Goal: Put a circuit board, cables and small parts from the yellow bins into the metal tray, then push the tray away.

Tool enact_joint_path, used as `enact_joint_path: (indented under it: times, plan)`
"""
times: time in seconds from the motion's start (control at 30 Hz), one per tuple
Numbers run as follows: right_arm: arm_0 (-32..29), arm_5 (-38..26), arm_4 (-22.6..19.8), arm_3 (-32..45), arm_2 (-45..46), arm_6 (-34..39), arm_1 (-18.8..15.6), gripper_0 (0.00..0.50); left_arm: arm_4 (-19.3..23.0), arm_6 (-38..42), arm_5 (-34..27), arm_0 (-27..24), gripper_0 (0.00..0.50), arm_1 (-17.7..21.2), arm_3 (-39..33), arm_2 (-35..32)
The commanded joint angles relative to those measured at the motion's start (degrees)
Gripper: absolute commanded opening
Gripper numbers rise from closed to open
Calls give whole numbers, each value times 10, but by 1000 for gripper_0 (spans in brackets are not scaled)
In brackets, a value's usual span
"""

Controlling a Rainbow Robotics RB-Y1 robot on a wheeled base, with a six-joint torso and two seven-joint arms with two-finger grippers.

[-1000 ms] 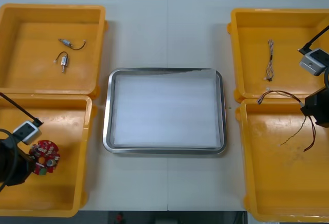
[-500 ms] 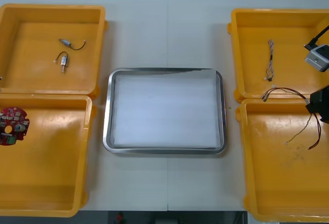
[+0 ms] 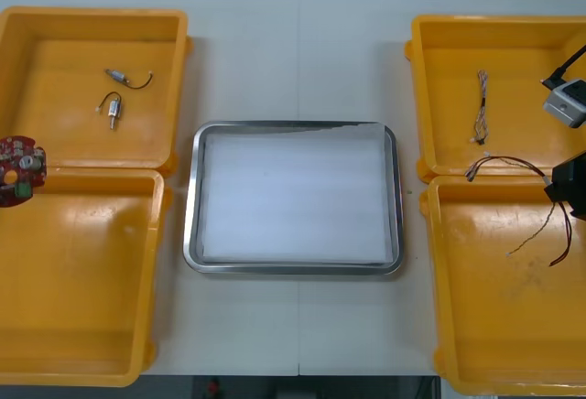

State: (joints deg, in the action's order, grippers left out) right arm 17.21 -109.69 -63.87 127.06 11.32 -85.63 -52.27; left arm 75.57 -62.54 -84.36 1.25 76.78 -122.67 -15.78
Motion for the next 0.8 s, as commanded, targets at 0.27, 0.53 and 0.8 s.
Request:
enact_joint_path:
  times: [0.27,0.53,0.8]
  plan:
    - [16,-3,-4,17,17,11,-22,0,-78,225,-72,-270,0,-80,43,212]
    - [16,-3,-4,17,17,11,-22,0,-127,327,-92,-349,0,-150,45,314]
    - [16,-3,-4,17,17,11,-22,0,-177,378,-92,-353,0,-219,4,364]
